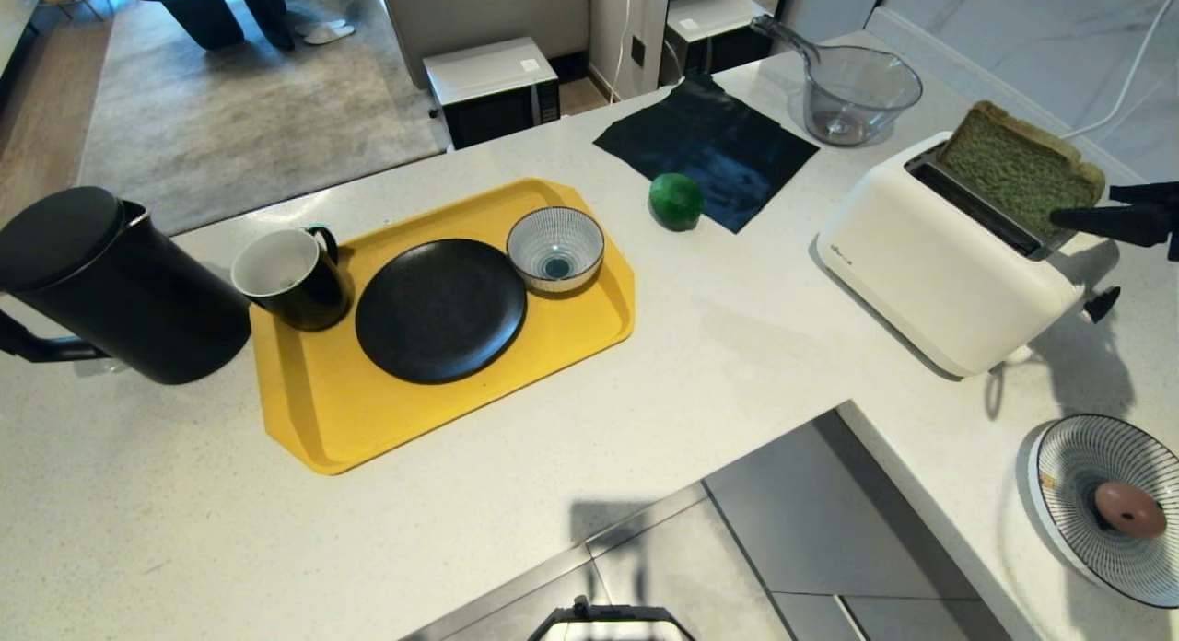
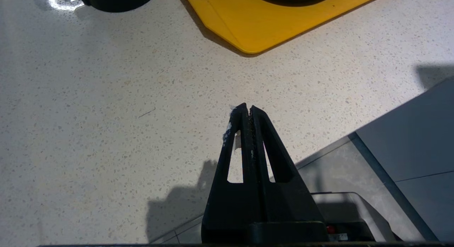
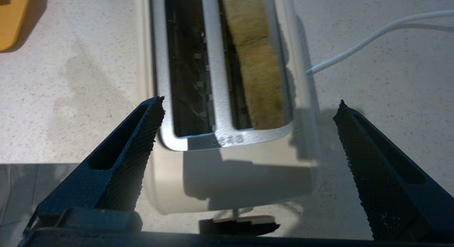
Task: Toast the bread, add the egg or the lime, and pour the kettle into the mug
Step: Put the baked bread on a plate
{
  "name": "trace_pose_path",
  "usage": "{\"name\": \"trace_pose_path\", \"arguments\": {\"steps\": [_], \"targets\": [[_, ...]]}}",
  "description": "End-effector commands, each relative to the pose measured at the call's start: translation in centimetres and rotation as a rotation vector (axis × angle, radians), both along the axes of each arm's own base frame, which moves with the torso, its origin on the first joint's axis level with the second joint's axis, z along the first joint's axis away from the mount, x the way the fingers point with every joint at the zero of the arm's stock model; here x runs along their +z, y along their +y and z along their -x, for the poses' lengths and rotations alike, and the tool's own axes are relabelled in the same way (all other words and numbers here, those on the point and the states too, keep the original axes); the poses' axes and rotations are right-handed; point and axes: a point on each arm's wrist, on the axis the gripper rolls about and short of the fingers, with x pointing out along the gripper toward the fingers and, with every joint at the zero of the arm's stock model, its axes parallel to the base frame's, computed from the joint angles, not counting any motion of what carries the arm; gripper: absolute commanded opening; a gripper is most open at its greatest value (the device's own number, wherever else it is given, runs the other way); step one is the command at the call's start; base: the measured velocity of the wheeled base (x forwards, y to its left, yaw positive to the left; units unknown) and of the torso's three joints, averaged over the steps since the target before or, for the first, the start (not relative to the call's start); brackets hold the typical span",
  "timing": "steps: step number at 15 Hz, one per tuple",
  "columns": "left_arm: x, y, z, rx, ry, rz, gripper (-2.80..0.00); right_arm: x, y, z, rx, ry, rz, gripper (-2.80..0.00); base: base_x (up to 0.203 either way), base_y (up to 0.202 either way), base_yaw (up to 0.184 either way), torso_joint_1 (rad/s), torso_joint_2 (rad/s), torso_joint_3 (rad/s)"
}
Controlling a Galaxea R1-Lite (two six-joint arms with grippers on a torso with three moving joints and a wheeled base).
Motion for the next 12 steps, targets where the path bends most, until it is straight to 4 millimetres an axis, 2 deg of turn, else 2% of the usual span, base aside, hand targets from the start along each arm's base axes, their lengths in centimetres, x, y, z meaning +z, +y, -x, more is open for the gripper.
{"name": "trace_pose_path", "arguments": {"steps": [1, 9, 10, 12], "targets": [[-0.5, 0.0, -0.1, 0.000, 0.014, 0.000, -2.80, -0.5, -0.9, -1.8, -0.006, 0.011, -0.006, 0.00, 0.000, 0.000, 0.000, 0.000, 0.00, 0.000], [-0.5, 0.0, -0.1, 0.000, 0.014, 0.000, -2.80, -0.4, -1.7, -3.9, -0.009, -0.005, 0.000, 0.00, 0.000, 0.000, 0.000, 0.000, 0.00, 0.000], [-0.5, 0.0, -0.1, 0.000, 0.014, 0.000, -2.80, -0.4, -1.5, -4.0, -0.010, -0.004, 0.001, -2.80, 0.000, 0.000, 0.000, 0.000, 0.00, 0.000], [-0.5, 0.0, -0.1, 0.000, 0.014, 0.000, -2.80, -0.3, -1.3, -4.0, -0.004, -0.005, 0.003, -2.80, 0.000, 0.000, 0.000, 0.000, 0.00, 0.000]]}}
